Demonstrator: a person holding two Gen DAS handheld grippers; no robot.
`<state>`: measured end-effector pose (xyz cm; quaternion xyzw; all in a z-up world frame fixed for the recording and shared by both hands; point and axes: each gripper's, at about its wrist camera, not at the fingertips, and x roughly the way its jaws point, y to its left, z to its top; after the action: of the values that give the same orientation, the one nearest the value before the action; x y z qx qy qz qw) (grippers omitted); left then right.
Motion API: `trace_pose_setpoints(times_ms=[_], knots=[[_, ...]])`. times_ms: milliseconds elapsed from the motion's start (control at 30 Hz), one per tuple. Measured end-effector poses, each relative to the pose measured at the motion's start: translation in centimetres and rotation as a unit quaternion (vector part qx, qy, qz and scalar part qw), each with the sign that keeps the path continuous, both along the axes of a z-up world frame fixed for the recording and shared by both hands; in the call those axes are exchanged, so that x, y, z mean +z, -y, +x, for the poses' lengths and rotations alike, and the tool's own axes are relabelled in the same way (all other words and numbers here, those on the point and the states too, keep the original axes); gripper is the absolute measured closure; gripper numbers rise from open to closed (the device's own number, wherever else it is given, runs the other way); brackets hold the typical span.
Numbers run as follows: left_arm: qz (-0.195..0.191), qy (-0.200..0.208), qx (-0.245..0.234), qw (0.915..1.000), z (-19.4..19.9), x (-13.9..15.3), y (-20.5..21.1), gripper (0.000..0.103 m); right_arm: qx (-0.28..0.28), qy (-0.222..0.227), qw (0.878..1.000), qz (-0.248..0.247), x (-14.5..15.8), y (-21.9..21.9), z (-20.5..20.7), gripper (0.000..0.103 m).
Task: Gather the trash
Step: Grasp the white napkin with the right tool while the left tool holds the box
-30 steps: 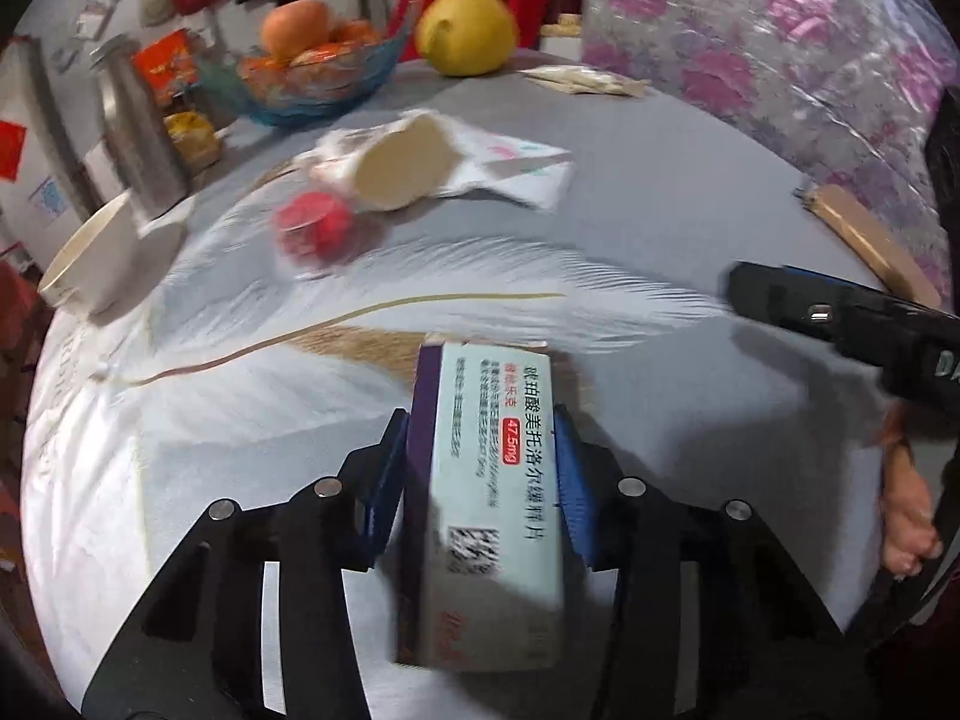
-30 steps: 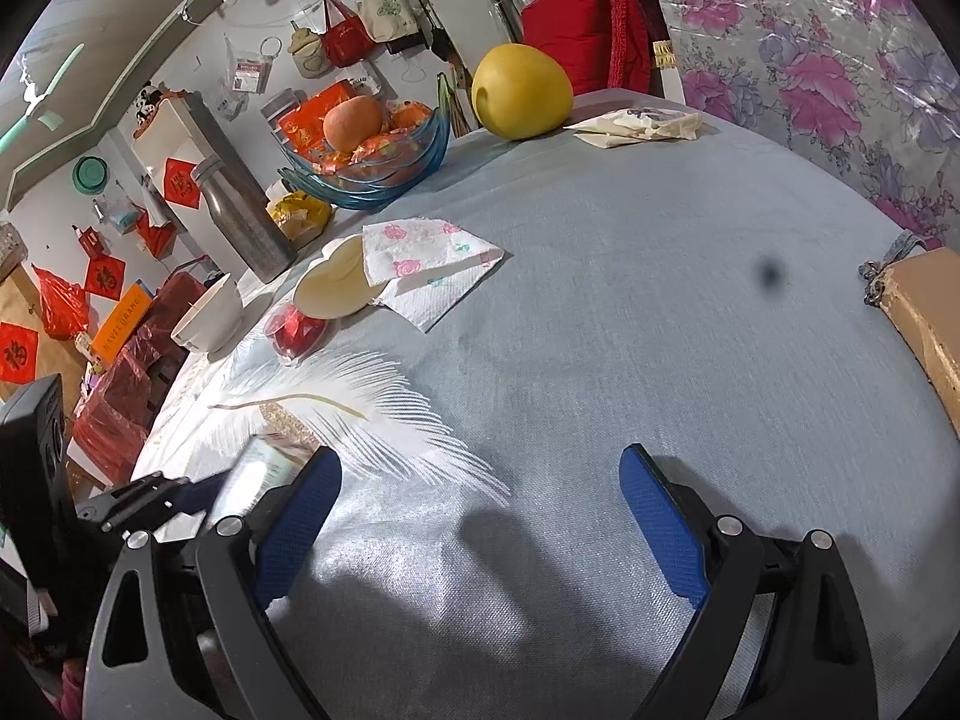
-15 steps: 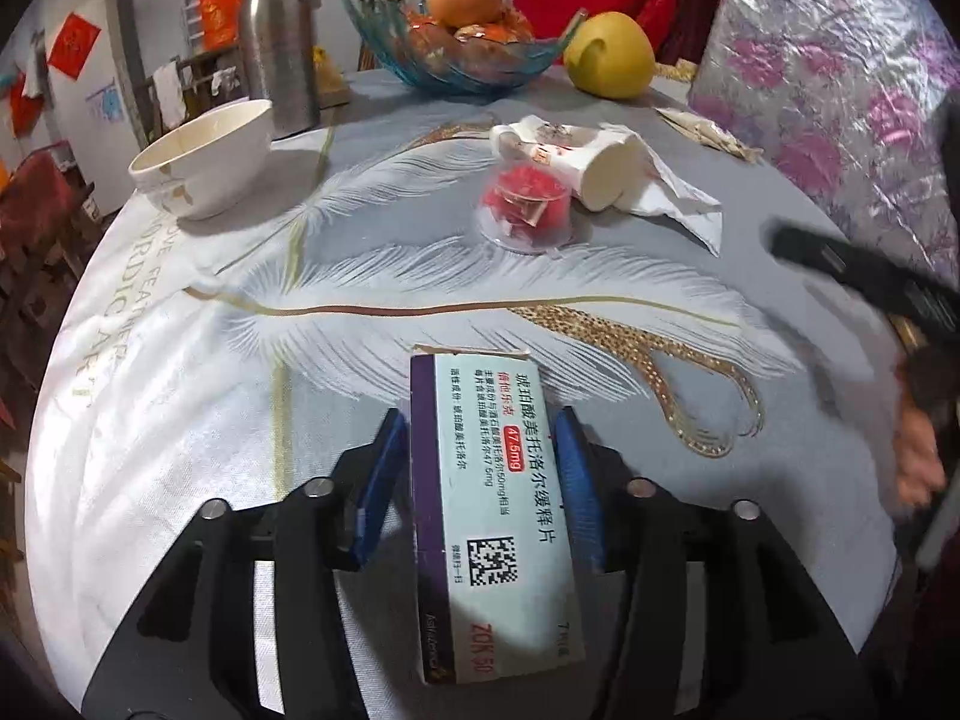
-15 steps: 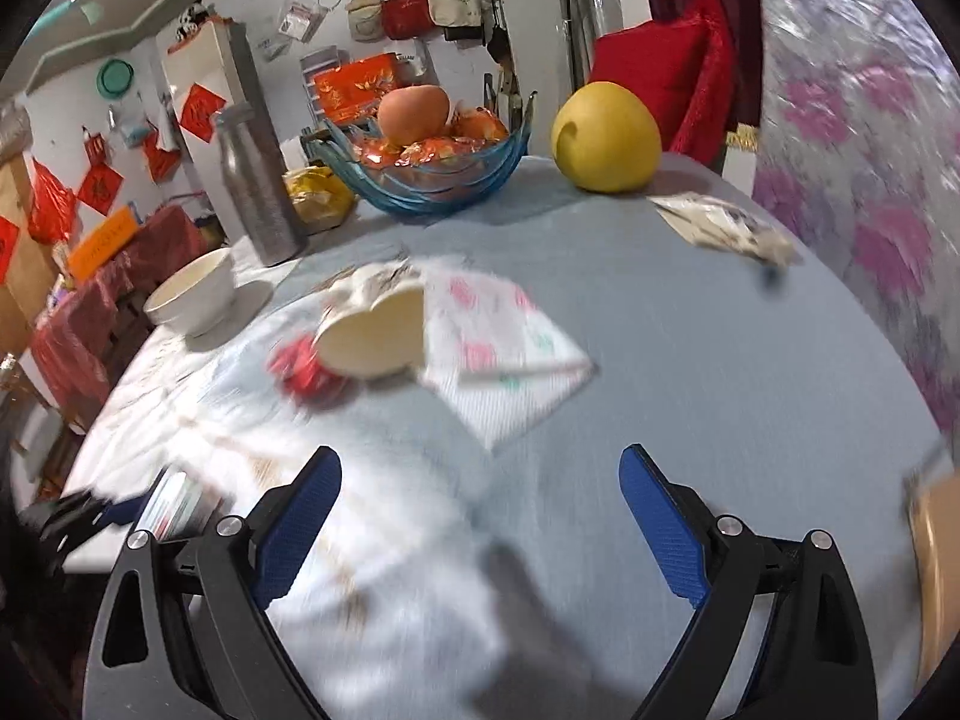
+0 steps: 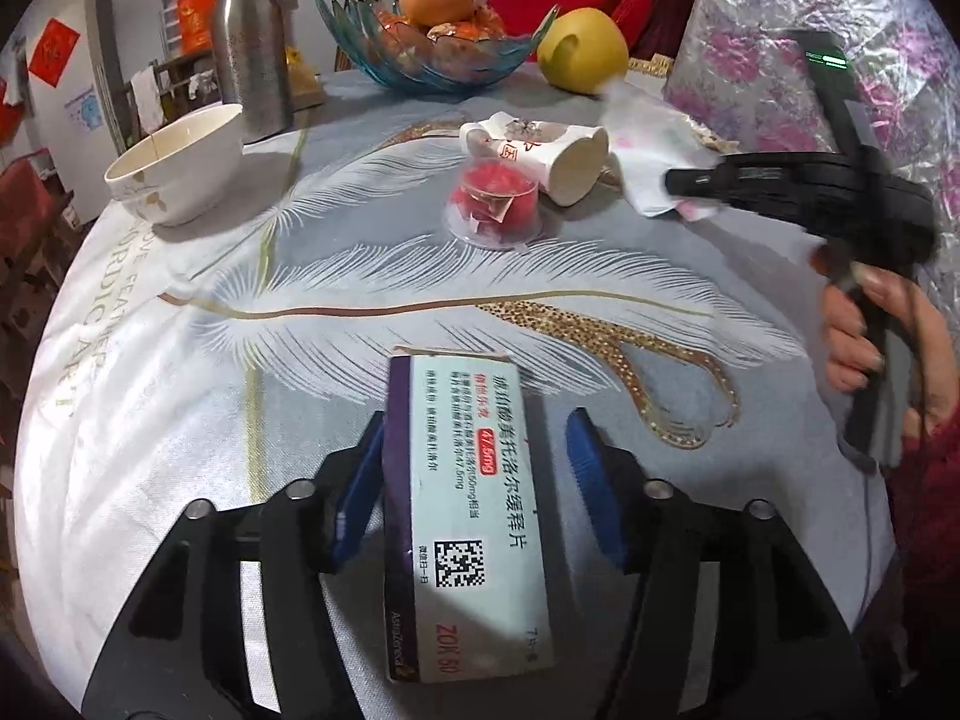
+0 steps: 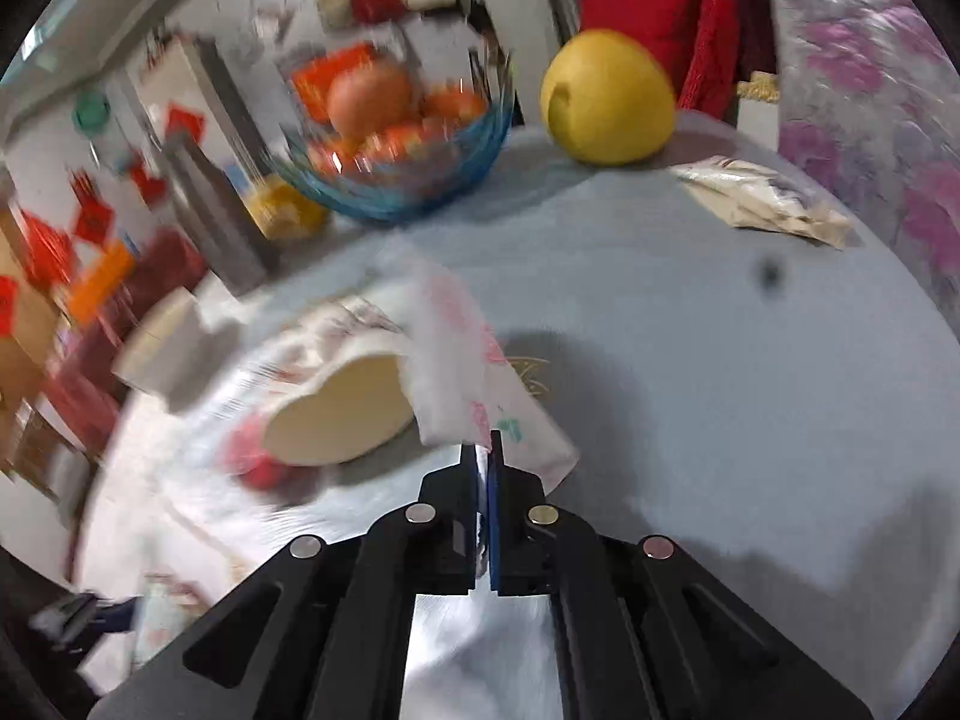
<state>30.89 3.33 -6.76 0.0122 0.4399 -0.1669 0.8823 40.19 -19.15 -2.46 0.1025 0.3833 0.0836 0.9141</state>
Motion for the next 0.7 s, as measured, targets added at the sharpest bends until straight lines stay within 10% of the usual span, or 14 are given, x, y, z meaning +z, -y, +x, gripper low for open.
trace_pose_setpoints(times_ms=[700], knots=[[-0.041,0.052,-0.062,0.9959,-6.7,4.8,5.6,0.059,0.011,0.099,0.995,-0.005,5.3,5.0,-23.3,0.1]])
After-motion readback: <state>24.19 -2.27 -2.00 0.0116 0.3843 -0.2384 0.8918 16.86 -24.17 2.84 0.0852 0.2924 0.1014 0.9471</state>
